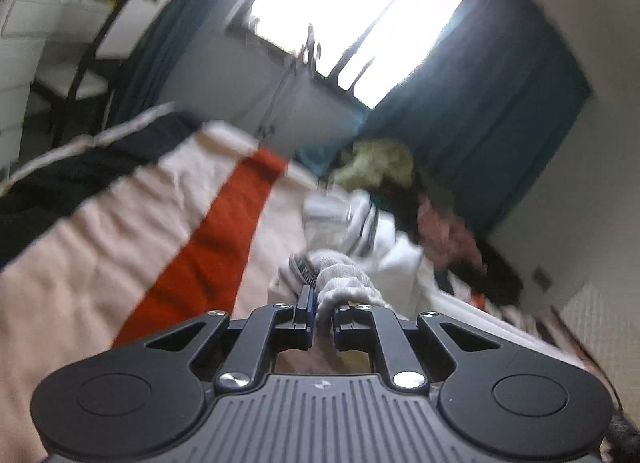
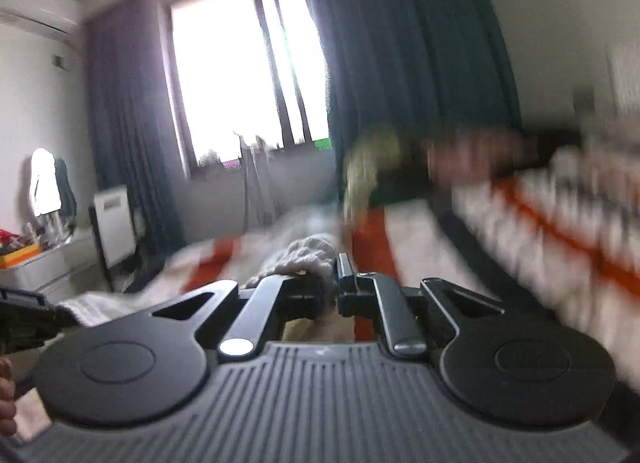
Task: Fold clothes
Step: 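Lift the sweatpants up with both tools, letting the legs hang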
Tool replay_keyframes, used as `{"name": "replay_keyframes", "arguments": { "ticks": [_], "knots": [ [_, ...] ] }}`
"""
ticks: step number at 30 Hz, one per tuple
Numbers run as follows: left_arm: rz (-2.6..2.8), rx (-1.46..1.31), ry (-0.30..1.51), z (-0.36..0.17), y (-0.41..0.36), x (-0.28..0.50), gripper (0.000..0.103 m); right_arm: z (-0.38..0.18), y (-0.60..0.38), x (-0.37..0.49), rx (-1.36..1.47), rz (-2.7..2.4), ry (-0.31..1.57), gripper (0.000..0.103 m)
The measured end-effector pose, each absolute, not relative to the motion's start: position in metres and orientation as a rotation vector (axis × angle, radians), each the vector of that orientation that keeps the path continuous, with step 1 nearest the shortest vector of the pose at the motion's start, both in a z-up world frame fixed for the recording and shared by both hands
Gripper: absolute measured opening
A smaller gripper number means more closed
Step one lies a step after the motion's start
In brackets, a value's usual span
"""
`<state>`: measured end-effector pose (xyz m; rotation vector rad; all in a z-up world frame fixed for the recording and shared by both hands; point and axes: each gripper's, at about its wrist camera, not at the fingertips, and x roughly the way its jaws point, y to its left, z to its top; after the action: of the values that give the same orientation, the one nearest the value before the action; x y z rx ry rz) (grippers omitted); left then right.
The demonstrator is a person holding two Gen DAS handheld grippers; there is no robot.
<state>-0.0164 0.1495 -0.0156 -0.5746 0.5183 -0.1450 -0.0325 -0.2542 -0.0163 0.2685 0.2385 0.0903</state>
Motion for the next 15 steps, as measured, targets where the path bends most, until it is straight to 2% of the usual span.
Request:
{"name": "replay_keyframes", "arguments": {
  "ticks": [5, 6, 8, 9, 10, 12, 15],
  "knots": [
    [-0.179, -0.61, 0.715, -0.023, 0.158, -0.026, 0.013, -0.043, -0.263, -0.024, 0.369, 0.106, 0.511, 0.016],
    [-0.18, -0.623, 0.73, -0.023, 0.162, -0.028, 0.018, -0.044, -0.262, -0.023, 0.375, 0.106, 0.543, 0.019],
    [-0.187, -0.651, 0.753, -0.023, 0.169, -0.032, 0.026, -0.046, -0.268, -0.024, 0.426, 0.143, 0.59, 0.032],
    [-0.191, -0.665, 0.764, -0.023, 0.173, -0.033, 0.041, -0.047, -0.271, -0.025, 0.452, 0.163, 0.614, 0.046],
    [-0.194, -0.679, 0.775, -0.023, 0.177, -0.035, 0.061, -0.048, -0.277, -0.03, 0.492, 0.172, 0.623, 0.063],
    [-0.194, -0.701, 0.799, -0.024, 0.182, -0.033, 0.078, -0.052, -0.286, -0.042, 0.573, 0.187, 0.626, 0.074],
    [-0.17, -0.714, 0.843, -0.031, 0.183, -0.018, 0.081, -0.059, -0.295, -0.043, 0.679, 0.203, 0.623, 0.074]
  ]
}}
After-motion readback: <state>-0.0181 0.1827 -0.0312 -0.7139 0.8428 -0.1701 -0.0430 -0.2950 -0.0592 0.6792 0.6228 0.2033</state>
